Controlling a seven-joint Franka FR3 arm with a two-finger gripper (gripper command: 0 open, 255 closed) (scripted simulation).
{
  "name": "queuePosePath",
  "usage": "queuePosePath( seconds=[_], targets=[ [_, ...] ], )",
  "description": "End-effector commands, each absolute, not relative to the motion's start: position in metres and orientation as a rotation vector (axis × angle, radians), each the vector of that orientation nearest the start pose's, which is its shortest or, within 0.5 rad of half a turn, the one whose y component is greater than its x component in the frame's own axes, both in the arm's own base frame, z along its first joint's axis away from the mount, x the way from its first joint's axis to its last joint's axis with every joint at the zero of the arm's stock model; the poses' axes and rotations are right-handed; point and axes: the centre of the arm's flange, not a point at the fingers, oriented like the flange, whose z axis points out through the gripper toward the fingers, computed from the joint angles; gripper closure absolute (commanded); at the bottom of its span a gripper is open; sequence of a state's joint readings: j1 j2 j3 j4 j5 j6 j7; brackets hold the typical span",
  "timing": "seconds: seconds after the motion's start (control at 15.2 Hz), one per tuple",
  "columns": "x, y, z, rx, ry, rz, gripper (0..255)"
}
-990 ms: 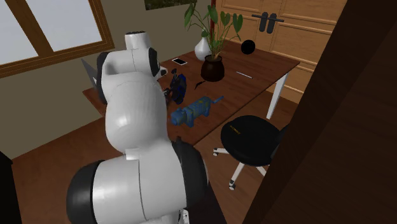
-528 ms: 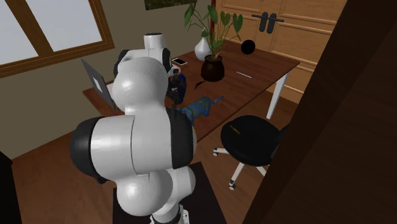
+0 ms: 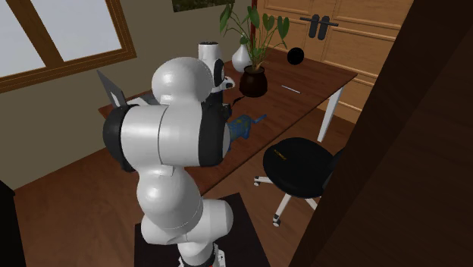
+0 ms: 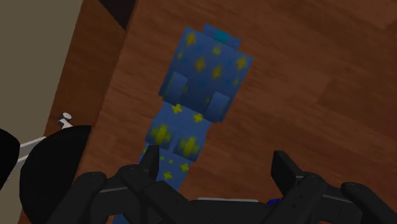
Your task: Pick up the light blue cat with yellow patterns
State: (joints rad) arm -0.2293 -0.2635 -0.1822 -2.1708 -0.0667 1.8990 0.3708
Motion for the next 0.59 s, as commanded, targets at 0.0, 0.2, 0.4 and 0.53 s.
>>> queuePosePath(
  seconds=[0.0, 0.2, 0.4, 0.53],
  targets=[
    [0.44, -0.223, 0.493, -2.888, 1.268, 0.013, 0],
    [0.449, -0.26, 0.482, -2.812, 1.419, 0.007, 0],
    [0.454, -0.298, 0.471, -2.728, 1.564, 0.001, 0],
    [0.455, -0.323, 0.463, -2.668, 1.659, -0.003, 0]
  ],
)
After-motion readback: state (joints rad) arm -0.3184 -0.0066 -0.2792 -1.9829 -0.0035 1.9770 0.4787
